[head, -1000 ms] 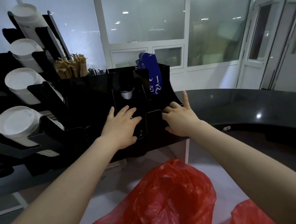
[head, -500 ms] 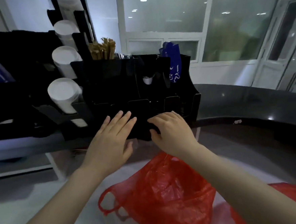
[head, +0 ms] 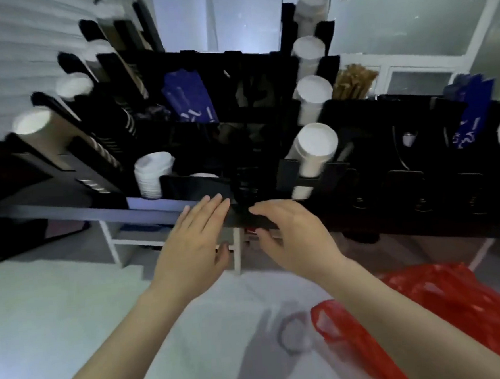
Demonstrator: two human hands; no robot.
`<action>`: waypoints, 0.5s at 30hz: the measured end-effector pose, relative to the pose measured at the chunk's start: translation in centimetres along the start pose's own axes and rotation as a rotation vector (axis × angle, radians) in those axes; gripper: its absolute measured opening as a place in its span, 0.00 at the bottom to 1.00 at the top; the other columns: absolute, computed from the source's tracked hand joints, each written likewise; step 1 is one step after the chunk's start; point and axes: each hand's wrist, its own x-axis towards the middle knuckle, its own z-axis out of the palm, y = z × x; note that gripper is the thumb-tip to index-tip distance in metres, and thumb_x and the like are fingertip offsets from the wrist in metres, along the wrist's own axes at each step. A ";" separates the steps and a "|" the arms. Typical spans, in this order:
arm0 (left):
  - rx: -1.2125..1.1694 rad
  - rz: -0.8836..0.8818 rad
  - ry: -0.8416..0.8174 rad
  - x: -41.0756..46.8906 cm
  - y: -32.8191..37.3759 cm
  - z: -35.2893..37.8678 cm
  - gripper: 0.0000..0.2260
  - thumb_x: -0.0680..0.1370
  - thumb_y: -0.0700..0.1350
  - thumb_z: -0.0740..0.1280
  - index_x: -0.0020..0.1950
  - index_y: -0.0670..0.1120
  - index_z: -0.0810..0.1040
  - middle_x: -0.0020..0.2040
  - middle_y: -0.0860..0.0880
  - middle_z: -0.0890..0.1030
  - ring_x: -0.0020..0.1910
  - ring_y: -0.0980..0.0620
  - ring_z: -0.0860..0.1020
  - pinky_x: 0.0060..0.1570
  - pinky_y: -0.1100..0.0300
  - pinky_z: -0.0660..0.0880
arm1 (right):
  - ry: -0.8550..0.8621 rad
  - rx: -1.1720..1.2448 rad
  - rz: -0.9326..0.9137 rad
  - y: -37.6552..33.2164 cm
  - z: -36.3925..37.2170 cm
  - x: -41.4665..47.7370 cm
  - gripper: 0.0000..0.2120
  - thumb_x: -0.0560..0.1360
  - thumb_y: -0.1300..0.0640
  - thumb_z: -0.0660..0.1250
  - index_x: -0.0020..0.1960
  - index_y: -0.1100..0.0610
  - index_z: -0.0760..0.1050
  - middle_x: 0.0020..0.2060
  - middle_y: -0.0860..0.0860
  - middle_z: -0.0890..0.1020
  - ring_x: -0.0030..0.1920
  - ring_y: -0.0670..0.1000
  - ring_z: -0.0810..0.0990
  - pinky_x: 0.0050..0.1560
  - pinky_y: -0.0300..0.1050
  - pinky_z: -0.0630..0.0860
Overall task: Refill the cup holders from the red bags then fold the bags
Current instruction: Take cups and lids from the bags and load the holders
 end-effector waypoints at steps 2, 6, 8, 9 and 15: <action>0.024 -0.013 -0.008 -0.9 -3.9 -1.4 0.31 0.69 0.38 0.73 0.70 0.38 0.69 0.70 0.41 0.71 0.69 0.41 0.70 0.67 0.44 0.64 | -0.002 0.033 0.024 -2.8 2.1 2.1 0.16 0.73 0.59 0.70 0.61 0.56 0.78 0.57 0.50 0.81 0.60 0.51 0.77 0.60 0.37 0.66; 0.041 -0.032 -0.011 -1.8 -11.3 -3.5 0.31 0.67 0.36 0.74 0.69 0.36 0.70 0.68 0.39 0.72 0.67 0.39 0.71 0.66 0.41 0.65 | -0.038 0.064 0.084 -7.0 5.6 6.3 0.17 0.76 0.57 0.67 0.64 0.55 0.76 0.60 0.49 0.79 0.63 0.49 0.73 0.61 0.33 0.62; 0.052 -0.046 -0.002 -2.1 -14.5 -4.0 0.31 0.67 0.36 0.74 0.69 0.36 0.70 0.68 0.39 0.72 0.68 0.38 0.70 0.66 0.40 0.65 | -0.037 0.061 0.110 -8.5 7.2 7.9 0.18 0.76 0.57 0.67 0.66 0.54 0.75 0.61 0.47 0.78 0.63 0.47 0.72 0.61 0.31 0.61; 0.051 -0.053 0.004 -2.3 -15.8 -4.3 0.30 0.68 0.35 0.73 0.69 0.36 0.70 0.69 0.38 0.71 0.68 0.38 0.70 0.66 0.41 0.64 | -0.035 0.061 0.128 -9.1 7.9 8.6 0.18 0.76 0.56 0.67 0.66 0.53 0.74 0.62 0.47 0.77 0.64 0.47 0.72 0.62 0.31 0.62; 0.058 0.021 0.106 -1.1 -21.6 -5.7 0.30 0.68 0.35 0.71 0.69 0.35 0.69 0.70 0.37 0.69 0.66 0.38 0.71 0.68 0.45 0.62 | -0.049 0.086 0.194 -11.3 10.9 13.1 0.20 0.76 0.56 0.68 0.67 0.53 0.73 0.64 0.47 0.76 0.64 0.47 0.72 0.64 0.41 0.70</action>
